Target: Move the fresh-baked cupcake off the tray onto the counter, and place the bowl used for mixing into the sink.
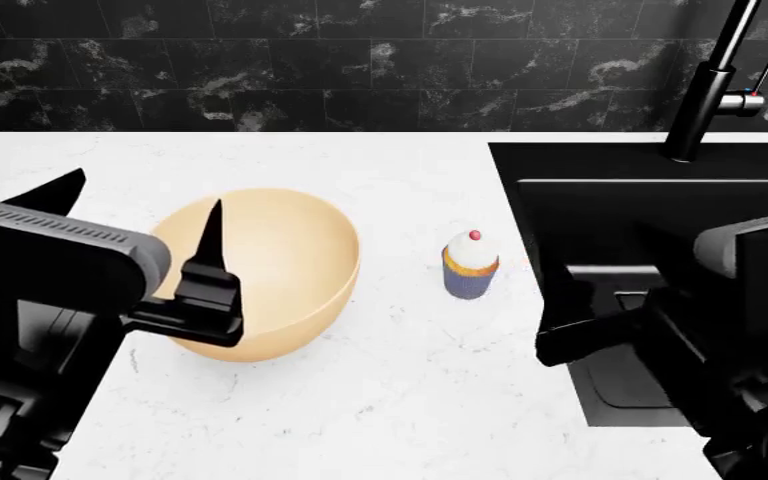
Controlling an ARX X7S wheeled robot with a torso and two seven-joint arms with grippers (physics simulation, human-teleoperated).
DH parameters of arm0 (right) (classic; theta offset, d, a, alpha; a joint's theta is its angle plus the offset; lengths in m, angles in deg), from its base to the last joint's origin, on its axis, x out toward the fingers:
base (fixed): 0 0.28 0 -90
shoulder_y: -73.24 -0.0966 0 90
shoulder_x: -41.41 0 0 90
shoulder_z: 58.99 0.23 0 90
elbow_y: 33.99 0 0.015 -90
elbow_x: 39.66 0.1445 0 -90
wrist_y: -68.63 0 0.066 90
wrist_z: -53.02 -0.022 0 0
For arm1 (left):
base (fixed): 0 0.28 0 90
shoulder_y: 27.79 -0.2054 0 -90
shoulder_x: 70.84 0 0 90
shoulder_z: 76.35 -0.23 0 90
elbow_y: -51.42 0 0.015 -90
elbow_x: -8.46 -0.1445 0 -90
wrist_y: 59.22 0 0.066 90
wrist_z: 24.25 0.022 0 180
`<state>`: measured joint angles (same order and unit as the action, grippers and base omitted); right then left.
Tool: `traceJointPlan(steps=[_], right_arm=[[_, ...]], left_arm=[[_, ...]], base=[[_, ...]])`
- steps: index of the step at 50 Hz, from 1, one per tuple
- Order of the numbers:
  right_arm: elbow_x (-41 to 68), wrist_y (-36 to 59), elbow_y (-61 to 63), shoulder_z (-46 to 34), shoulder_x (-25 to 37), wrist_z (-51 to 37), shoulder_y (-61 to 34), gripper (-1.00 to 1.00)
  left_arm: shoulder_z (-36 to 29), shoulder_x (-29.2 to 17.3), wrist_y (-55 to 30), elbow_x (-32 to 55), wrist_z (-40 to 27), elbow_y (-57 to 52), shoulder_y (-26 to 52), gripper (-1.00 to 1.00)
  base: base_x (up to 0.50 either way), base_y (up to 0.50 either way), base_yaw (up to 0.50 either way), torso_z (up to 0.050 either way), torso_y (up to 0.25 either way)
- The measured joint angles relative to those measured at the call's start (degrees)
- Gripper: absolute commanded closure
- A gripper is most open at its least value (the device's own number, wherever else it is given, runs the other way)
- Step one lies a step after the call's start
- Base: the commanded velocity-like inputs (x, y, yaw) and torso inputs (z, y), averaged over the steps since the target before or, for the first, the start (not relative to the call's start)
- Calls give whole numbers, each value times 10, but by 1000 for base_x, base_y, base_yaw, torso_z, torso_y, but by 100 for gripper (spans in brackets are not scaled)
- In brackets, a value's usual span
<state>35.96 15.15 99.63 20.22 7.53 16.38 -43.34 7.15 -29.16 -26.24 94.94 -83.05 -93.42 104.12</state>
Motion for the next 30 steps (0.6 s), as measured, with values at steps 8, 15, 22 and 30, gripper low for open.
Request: traceJointPlan(steps=[8,15,22,30], right_arm=[[22,-37,45,55,34,-16,50,-100],[35,-63,74,97,56,-27,88,-100],[43,-75,88,116,66,-33,103,-100],[53,-85,100,133,75,-40,113,-100]], left_arm=[[-15,-6,5,67,-34,-1,45,-100],[-63,-9,15,178,-96,16,124,-100],[-135,-5,26,312,-169,47,233,-100],[-213,7,21,427,-214,101,339,-100]], base=[[0,0,0,0,0],[0,0,0,0,0],[0,0,0,0,0],[0,0,0,0,0]])
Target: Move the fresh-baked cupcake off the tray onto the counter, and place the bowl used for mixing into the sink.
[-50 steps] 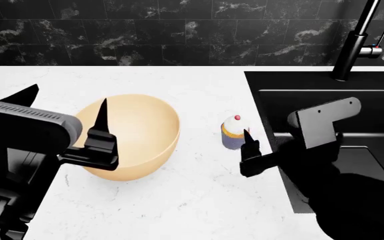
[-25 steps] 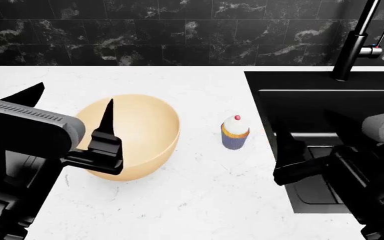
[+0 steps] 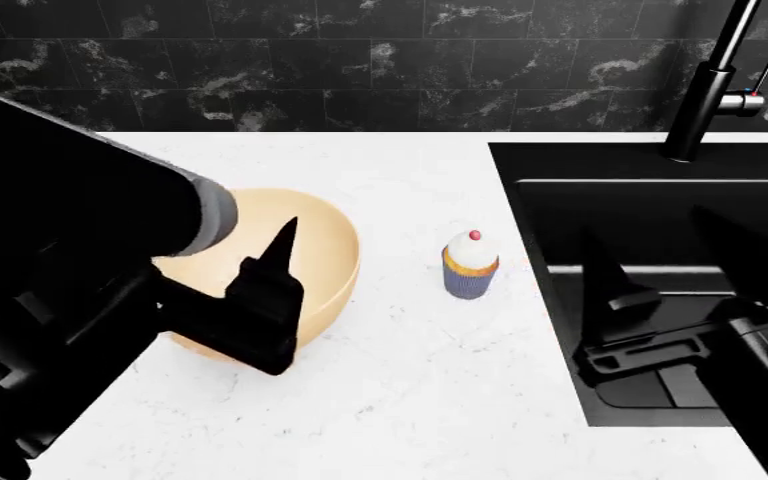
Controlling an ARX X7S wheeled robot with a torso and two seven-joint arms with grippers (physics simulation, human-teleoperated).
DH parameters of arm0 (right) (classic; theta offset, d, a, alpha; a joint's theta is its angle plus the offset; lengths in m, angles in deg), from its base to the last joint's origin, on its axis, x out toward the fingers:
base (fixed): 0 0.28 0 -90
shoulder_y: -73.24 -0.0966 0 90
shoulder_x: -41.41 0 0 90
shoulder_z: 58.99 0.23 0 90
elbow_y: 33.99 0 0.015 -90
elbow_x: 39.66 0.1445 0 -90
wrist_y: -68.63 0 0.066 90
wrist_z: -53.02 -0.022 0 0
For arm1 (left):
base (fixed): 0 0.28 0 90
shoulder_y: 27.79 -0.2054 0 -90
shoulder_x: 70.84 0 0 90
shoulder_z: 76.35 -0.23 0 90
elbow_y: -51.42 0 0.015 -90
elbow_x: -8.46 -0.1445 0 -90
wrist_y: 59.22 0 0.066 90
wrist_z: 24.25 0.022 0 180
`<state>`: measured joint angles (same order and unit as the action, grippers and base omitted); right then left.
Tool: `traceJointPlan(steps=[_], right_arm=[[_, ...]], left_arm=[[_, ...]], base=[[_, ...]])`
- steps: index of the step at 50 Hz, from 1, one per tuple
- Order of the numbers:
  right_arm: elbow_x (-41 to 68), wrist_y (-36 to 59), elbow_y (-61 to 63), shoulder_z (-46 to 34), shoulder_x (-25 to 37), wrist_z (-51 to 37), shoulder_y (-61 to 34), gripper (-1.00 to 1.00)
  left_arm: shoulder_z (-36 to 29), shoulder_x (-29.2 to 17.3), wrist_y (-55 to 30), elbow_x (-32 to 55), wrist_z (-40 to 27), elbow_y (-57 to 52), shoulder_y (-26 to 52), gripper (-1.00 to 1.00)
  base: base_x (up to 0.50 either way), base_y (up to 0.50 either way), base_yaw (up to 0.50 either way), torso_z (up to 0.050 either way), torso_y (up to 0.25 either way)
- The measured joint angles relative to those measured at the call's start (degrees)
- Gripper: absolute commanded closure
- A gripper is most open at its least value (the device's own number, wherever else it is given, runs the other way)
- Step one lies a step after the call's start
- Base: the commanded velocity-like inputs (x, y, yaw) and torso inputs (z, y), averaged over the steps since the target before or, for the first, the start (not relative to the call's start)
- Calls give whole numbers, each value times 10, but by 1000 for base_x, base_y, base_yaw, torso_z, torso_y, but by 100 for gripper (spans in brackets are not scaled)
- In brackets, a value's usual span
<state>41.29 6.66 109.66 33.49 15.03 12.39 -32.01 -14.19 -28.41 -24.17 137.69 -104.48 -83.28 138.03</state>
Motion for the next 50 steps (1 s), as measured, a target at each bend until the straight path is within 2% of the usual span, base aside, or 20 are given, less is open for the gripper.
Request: traceJointPlan(steps=[7,14,32,50], right_arm=[[4,-4,7,10,6,-5,6,-100],[0,-6,10,15,7,-5,13,-100],[-36,-8,-7,8,-14,12,38,-100],[-48,-10,-12,6,-23,18,47,-100]], left_arm=[[-58,13,-18,60,-16,61,69,-100],[-100,30,-45,78,-7,125,103,-100],[-161,81,-98,58,57,258,114,-100],[-181,125,-152,13,140,336,106,-100]], base=[[0,0,0,0,0],[0,0,0,0,0],[0,0,0,0,0],[0,0,0,0,0]])
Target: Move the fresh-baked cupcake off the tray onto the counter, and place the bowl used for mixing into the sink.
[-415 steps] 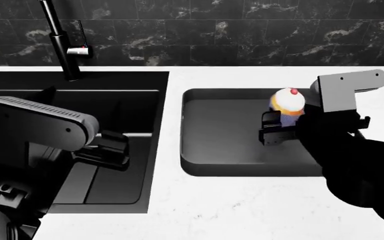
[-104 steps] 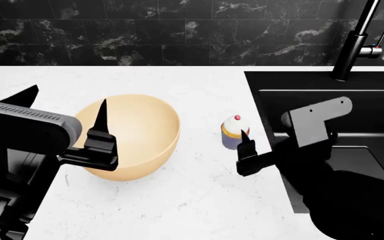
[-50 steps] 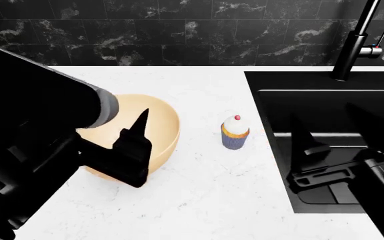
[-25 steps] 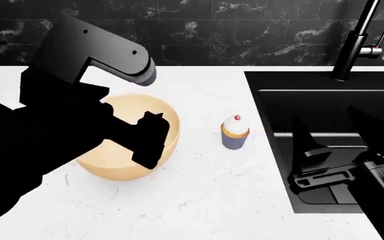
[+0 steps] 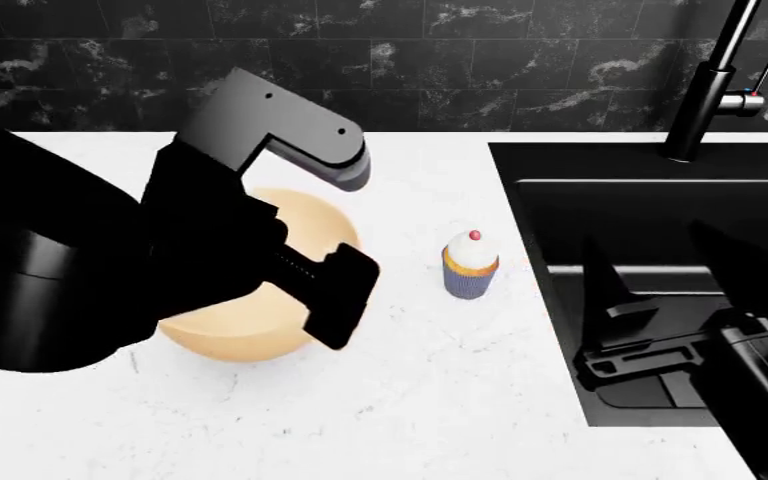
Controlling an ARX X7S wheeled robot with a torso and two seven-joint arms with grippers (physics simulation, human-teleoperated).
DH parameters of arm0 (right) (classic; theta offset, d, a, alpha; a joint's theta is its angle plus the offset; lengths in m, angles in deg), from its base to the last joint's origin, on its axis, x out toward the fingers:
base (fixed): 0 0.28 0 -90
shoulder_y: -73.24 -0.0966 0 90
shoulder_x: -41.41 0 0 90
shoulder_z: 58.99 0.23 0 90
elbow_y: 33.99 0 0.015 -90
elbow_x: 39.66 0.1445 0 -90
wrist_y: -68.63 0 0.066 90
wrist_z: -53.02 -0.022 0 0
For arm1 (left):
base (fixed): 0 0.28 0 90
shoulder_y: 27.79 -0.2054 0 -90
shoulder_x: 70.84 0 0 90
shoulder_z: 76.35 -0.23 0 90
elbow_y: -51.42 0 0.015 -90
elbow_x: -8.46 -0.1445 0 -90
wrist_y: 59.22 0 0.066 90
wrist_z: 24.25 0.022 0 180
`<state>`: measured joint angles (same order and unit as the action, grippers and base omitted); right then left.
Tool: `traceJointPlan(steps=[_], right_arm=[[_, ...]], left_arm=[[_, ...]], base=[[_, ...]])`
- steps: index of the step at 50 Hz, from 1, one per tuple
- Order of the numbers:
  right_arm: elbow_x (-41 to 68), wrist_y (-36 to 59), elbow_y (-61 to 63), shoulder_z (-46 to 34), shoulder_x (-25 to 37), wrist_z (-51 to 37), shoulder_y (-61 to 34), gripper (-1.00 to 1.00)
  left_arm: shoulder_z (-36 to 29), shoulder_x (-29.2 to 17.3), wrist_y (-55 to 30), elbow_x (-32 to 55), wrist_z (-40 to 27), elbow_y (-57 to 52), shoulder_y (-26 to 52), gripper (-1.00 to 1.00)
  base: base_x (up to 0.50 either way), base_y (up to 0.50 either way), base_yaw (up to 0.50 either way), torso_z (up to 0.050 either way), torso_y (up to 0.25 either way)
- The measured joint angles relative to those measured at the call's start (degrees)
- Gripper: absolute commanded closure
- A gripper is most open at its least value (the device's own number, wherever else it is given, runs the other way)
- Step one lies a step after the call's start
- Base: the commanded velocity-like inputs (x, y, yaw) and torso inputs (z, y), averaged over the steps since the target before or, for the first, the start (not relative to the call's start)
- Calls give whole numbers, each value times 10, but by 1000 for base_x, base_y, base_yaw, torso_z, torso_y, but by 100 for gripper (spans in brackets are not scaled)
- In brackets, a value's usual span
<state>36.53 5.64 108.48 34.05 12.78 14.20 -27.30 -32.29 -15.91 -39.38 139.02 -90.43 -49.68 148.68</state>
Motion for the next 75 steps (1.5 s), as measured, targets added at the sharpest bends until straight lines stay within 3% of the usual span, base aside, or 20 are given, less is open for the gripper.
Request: traceJointPlan(steps=[25,51,75], right_arm=[[-16,-3,-9,-4,-10,8,11,-100],[-24,-7,-13,-5,-16,14,19,-100],[-37,-9,-19,-9,-23,20,27,-100]], left_arm=[[-29,46,-77,-88,115,121,4,-100],[-43,73,-90,-143,185,146,-19,-100],[-57,74,-80,-164,211,153,-41,-100]], base=[[0,0,0,0,0],[0,0,0,0,0],[0,0,0,0,0]])
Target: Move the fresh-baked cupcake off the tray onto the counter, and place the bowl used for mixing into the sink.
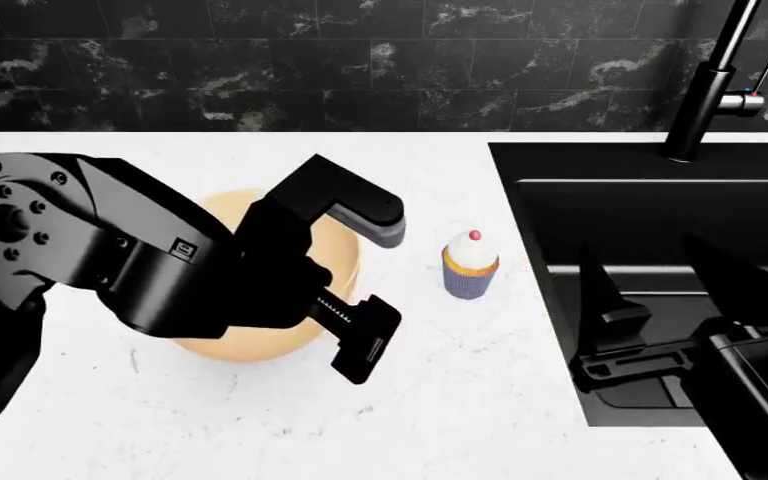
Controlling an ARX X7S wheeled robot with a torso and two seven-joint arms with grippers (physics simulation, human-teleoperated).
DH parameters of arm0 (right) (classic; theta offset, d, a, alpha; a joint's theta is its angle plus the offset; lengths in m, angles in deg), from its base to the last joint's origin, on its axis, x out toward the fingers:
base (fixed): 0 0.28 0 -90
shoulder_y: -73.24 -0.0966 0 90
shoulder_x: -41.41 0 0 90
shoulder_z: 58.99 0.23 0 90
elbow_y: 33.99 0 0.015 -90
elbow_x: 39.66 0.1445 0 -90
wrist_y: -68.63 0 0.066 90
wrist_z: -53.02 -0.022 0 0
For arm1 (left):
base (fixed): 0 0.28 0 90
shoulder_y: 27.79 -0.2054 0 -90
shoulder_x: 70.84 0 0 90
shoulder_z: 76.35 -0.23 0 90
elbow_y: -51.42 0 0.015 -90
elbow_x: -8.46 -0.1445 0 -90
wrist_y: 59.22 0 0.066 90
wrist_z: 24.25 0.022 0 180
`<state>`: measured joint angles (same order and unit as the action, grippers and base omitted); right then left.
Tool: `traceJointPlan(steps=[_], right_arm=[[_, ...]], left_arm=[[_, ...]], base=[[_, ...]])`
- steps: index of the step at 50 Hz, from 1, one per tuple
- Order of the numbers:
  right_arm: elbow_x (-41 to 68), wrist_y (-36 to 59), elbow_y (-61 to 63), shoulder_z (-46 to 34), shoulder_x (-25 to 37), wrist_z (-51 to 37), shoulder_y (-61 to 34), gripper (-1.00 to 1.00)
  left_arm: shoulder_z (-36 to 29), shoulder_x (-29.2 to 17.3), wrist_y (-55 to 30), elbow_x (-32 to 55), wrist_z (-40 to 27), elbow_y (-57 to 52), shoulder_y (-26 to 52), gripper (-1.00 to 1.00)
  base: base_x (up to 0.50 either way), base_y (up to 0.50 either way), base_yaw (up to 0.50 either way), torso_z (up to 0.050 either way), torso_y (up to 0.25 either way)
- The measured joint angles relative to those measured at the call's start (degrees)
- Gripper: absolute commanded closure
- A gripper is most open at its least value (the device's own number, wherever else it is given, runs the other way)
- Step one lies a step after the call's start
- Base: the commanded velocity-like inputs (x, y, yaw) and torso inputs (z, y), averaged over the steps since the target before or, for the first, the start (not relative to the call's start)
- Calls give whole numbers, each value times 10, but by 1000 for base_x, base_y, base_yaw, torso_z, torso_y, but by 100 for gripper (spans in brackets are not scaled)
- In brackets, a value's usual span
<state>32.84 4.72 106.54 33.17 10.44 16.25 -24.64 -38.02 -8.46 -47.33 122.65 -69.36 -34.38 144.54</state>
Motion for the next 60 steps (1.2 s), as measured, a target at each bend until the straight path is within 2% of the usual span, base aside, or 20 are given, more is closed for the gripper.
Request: traceJointPlan(steps=[24,25,43,60], right_arm=[[-8,-6,-3,4,-3,6,13,-100],[-8,-6,-3,4,-3,6,13,-100],[-12,-10,-8,9,-3,8,21,-100],[-13,-12,-5,14,-2,6,25,-100]], left_arm=[[-10,0,11,-24,28,3,-18,-100],[-10,0,11,-25,29,3,-19,100],[-14,-5,9,-56,41,-1,-8,100],[-21,-21,10,-13,2,-23,29,100]], base=[[0,0,0,0,0],[0,0,0,0,0],[1,0,0,0,0],[0,0,0,0,0]])
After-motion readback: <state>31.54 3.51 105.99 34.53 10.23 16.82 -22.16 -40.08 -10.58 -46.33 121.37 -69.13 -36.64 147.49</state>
